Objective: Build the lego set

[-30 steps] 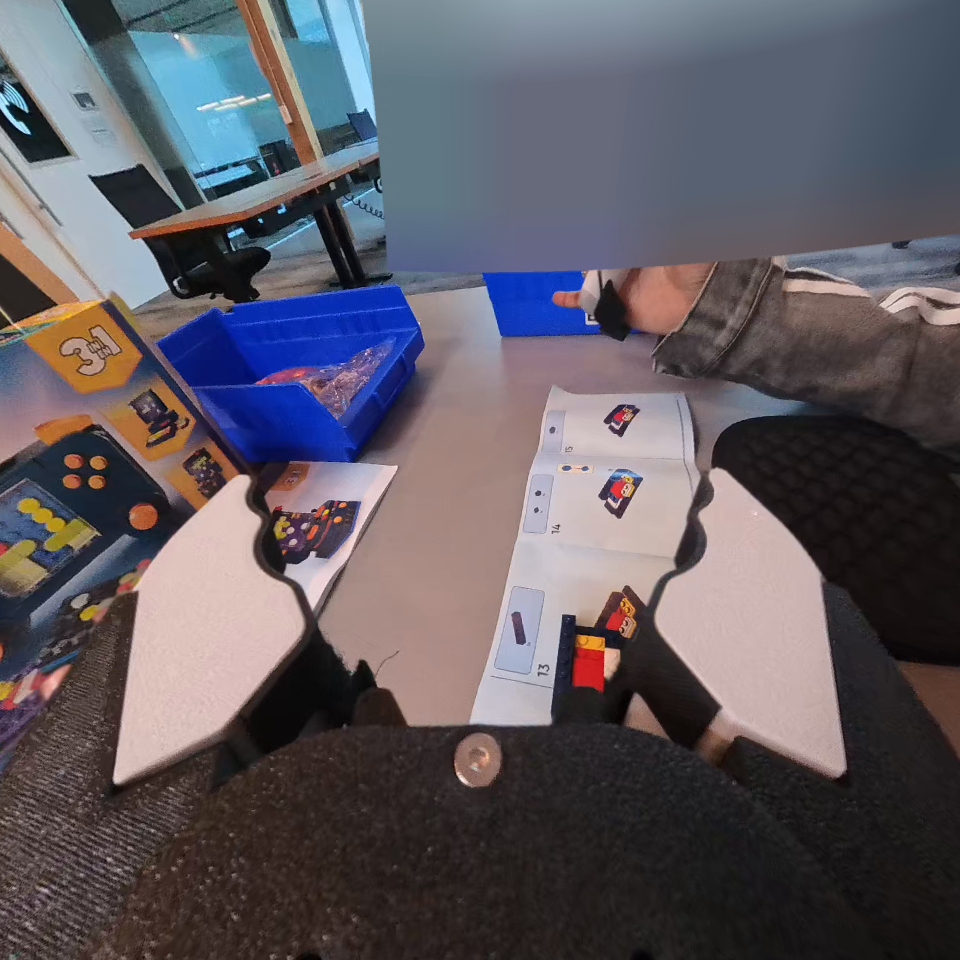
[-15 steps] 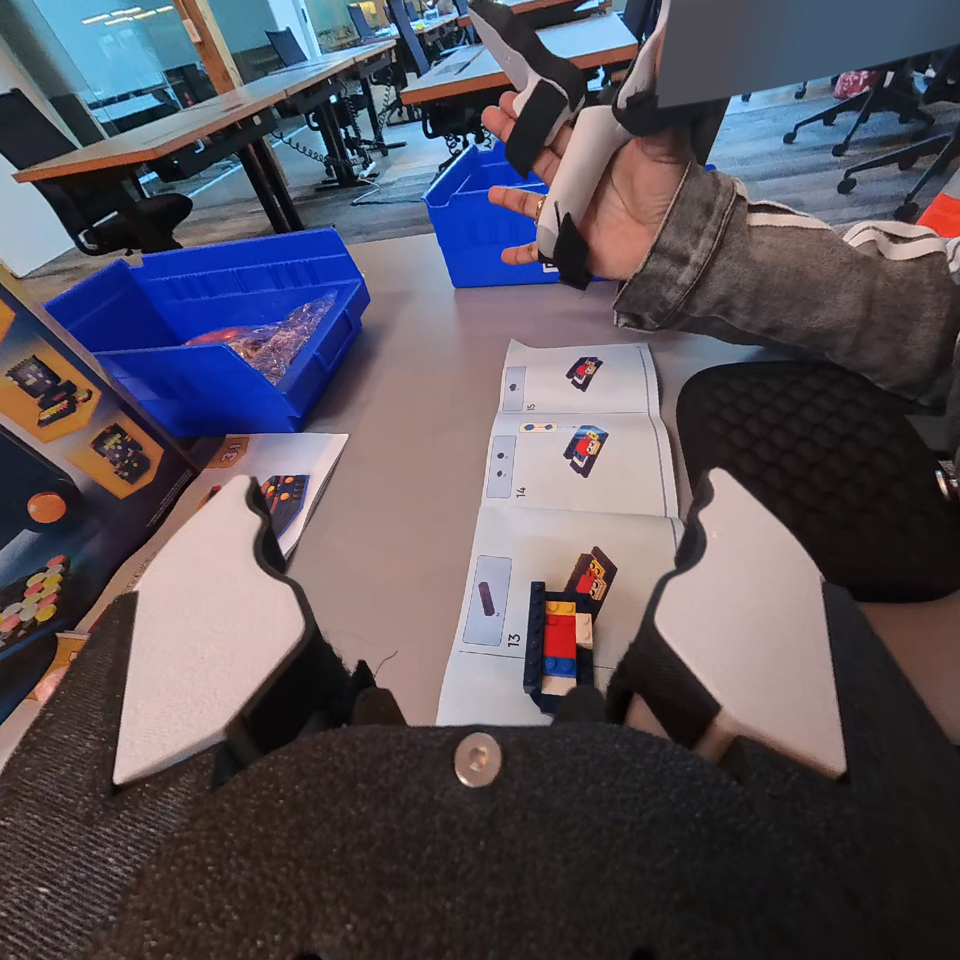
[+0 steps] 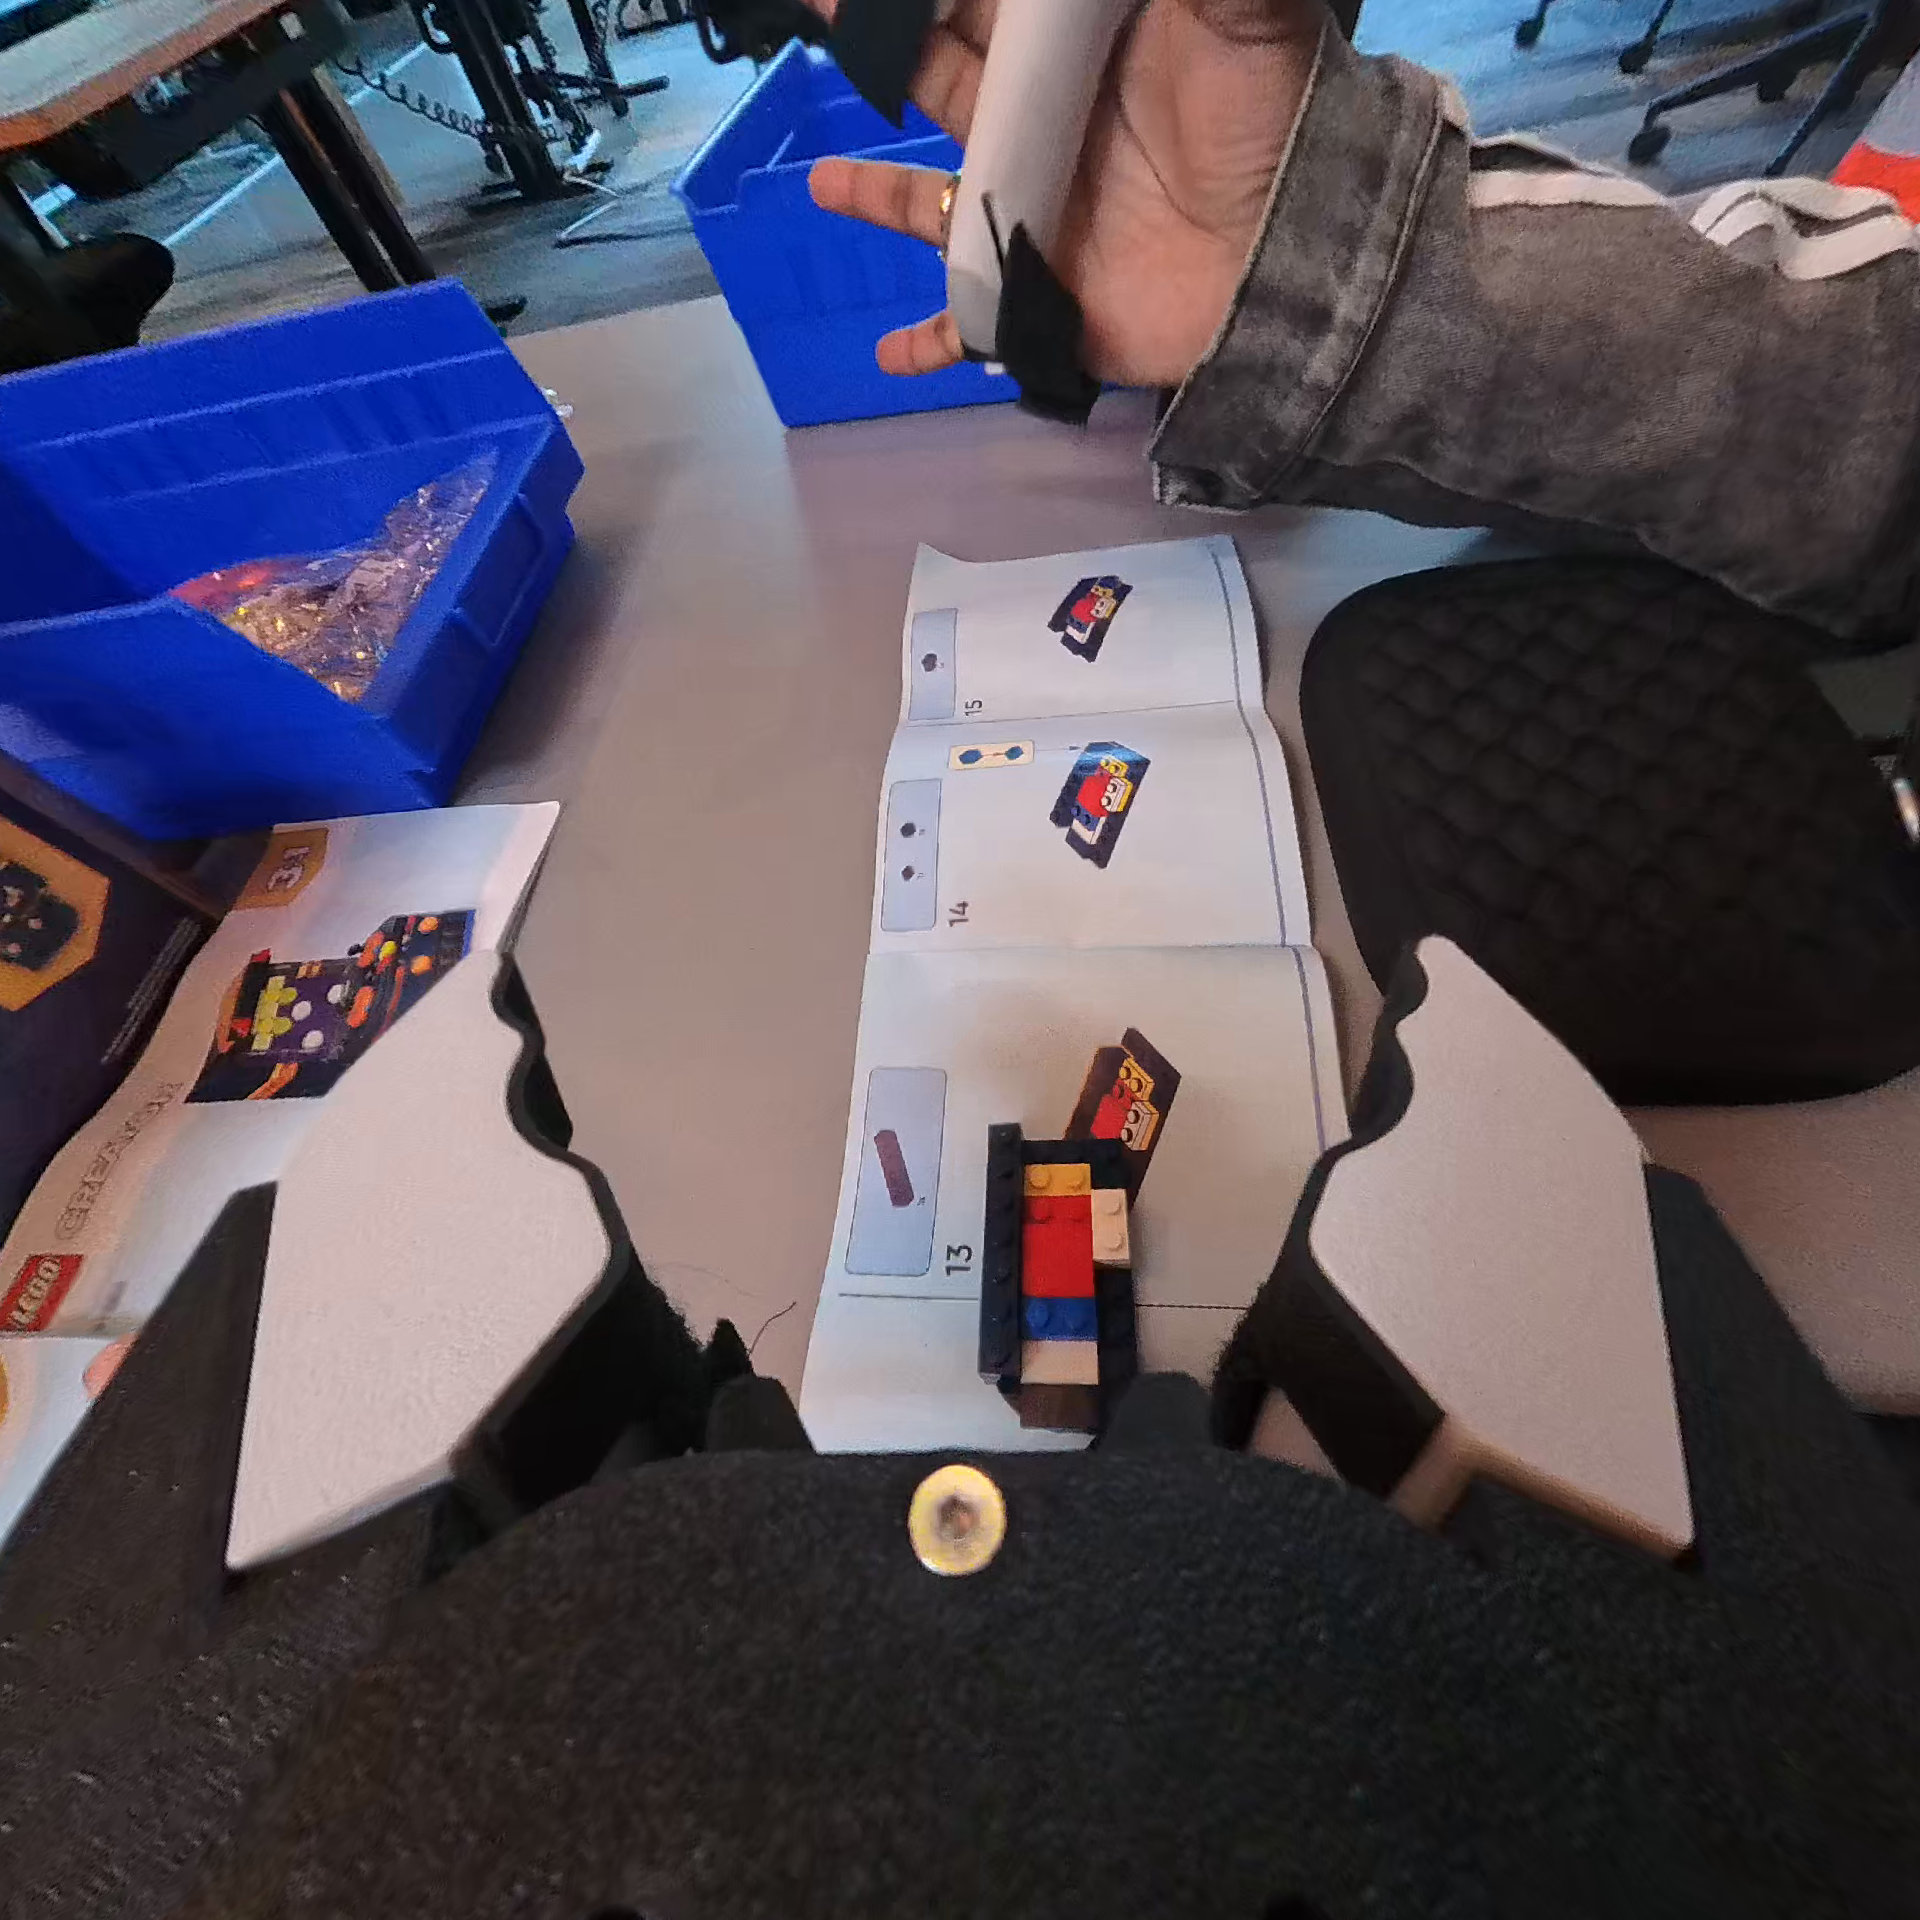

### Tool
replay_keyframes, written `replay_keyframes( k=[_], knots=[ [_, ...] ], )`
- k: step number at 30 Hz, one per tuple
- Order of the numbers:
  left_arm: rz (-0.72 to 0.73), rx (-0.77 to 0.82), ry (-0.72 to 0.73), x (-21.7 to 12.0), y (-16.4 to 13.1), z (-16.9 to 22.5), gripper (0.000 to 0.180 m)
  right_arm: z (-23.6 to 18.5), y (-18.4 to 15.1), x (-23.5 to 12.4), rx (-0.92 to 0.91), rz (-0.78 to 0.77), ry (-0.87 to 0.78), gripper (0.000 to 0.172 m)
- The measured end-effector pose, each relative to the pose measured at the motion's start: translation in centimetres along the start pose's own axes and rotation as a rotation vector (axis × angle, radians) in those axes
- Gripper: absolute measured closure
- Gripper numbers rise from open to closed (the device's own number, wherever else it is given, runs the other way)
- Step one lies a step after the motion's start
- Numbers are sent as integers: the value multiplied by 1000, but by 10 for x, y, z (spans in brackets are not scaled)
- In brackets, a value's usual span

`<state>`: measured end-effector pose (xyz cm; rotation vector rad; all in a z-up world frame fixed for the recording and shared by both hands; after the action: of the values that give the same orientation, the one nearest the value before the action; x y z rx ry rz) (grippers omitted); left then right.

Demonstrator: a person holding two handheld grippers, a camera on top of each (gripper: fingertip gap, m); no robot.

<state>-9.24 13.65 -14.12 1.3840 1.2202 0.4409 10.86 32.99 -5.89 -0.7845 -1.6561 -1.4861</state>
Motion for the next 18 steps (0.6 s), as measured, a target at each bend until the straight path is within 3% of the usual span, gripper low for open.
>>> replay_keyframes(
  k=[3,7,12,18],
  knots=[
    [28,36,25,-8,14,3,34,-7,-14,5,2,-67,35,30],
    [70,63,101,-35,42,6,34,-19,-49,10,-3,-270,121,30],
    [121,-20,230,-77,60,19,34,-39,-93,26,36,-537,223,34],
    [194,3,204,-101,71,56,34,-75,-129,73,178,-786,429,49]
  ],
)
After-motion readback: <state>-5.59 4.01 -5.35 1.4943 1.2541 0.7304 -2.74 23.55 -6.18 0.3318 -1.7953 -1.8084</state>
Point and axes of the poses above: each gripper's, where its closed fingertips meet, x out along the fingers, y out of its top, z = x × y across the jaws, the point moved 7 cm from there along -x, back along the fingers, and after that the axes turned 11 degrees about y, right-handed, at the moved point
